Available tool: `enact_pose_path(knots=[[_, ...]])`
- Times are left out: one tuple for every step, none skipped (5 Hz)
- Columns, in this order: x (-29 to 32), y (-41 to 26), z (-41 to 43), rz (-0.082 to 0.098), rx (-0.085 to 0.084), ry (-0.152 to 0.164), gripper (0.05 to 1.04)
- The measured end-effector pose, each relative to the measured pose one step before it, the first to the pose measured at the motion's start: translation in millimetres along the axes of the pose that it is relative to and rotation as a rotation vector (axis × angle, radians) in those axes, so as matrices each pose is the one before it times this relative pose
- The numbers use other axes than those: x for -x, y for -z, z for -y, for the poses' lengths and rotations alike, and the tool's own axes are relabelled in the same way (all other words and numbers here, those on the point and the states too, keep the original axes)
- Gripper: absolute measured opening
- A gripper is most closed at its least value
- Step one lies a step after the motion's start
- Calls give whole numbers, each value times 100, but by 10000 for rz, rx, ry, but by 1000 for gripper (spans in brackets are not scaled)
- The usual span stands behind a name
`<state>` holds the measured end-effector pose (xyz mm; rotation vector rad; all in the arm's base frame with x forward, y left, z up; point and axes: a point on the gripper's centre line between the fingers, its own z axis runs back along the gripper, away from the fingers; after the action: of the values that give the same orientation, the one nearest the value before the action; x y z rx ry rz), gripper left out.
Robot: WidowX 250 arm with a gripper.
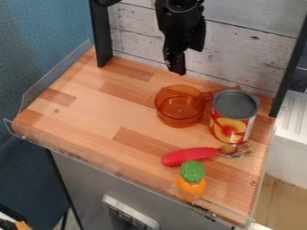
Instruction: Put the orange bottle at the upper left side of the table
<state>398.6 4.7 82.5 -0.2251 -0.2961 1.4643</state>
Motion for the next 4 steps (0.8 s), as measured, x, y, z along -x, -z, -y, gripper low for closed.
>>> enact_pose_path(knots=[[175,1223,-620,-49,-350,-32,1001],[29,-842,-502,-12,-107,-490,1001],[-94,-2580,-635,383,422,-463,1001],[261,-1794,-2457,487,-187,-435,1001]])
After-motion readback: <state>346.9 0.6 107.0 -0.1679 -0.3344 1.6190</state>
